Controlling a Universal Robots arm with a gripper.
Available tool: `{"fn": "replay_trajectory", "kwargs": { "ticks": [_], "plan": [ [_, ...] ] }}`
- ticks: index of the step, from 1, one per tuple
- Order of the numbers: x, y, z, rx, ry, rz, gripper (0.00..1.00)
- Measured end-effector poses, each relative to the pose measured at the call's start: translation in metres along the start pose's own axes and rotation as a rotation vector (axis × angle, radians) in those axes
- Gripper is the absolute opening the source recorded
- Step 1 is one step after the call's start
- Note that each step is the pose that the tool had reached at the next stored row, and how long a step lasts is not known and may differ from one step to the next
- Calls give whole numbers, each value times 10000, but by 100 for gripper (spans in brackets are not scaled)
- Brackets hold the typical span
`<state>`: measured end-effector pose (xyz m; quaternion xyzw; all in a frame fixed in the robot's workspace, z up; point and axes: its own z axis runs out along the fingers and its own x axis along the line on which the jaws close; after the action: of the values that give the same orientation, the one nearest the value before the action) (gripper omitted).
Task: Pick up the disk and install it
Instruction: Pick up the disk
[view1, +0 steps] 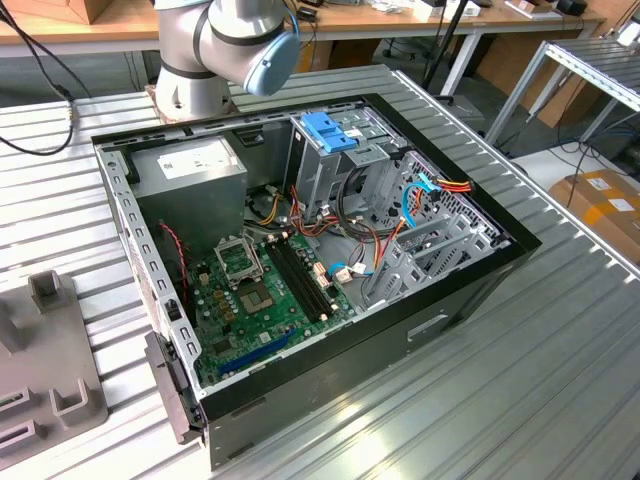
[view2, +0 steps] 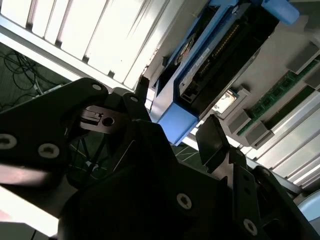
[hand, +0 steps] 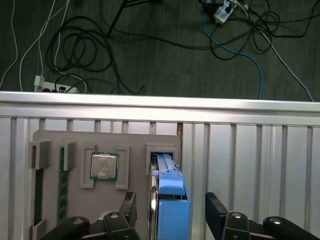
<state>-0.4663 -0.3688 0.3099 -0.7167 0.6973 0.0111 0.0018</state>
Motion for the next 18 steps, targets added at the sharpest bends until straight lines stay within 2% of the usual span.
{"fn": "replay_trajectory", "kwargs": {
  "ticks": [3,8,14,18],
  "plan": [
    [0,-1,-6,1,-2,0,66],
    [0,-8,-7,-18,64,5,66],
    [0,-8,-7,-20,66,5,66],
    [0,-8,-7,-22,67,5,37]
  ]
}}
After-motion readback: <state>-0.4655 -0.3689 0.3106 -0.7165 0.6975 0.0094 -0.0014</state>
